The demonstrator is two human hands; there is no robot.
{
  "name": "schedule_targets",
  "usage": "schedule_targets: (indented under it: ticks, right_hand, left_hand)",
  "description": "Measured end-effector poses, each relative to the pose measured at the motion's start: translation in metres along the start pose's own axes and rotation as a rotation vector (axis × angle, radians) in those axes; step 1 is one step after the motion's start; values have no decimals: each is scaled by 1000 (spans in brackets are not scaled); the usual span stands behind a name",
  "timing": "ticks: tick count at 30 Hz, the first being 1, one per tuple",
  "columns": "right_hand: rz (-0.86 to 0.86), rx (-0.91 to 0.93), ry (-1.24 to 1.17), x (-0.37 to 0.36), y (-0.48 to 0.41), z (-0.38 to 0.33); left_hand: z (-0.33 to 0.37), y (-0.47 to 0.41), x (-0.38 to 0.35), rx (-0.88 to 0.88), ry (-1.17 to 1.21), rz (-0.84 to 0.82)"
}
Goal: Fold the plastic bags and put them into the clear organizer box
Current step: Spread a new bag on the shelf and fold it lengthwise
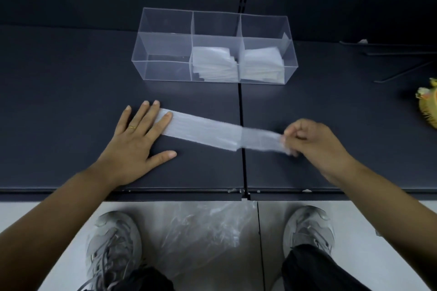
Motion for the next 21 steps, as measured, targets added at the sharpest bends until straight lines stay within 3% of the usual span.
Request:
schedule_targets:
  ticks: [4, 8, 11, 15, 16, 19, 21]
  right_hand:
    - [-177, -217, -187, -7, 45, 8]
    - [-361, -200, -244, -15, 76, -22]
    - [-454, -78, -290, -21, 84, -56]
    - [-259, 131, -264, -12, 52, -76]
    - [-277, 156, -279, -17, 43, -75]
    - [-601, 124, -350, -57, 30, -71]
    - [-714, 85, -292, -81, 30, -63]
  left_hand:
    - [81, -3, -7, -194, 205, -82]
    - [178, 9, -20, -315, 553, -90]
    - [185, 12, -3, -147, 974, 74]
    - [165, 9, 21, 49, 1498, 104]
    - [158, 6, 23, 102, 1578, 96]
    - [134, -4, 15, 312, 1772, 45]
    - [124, -9, 8, 385, 1969, -8]
Point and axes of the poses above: each hand's wrist, its own y-axis away from the middle knuckle, its own x-axis out of the back of the hand, z = x × y, the point moved 7 cm from there along -y, towards the middle knuckle, and after that the axes turned 11 degrees about y, right-handed, at the moved point
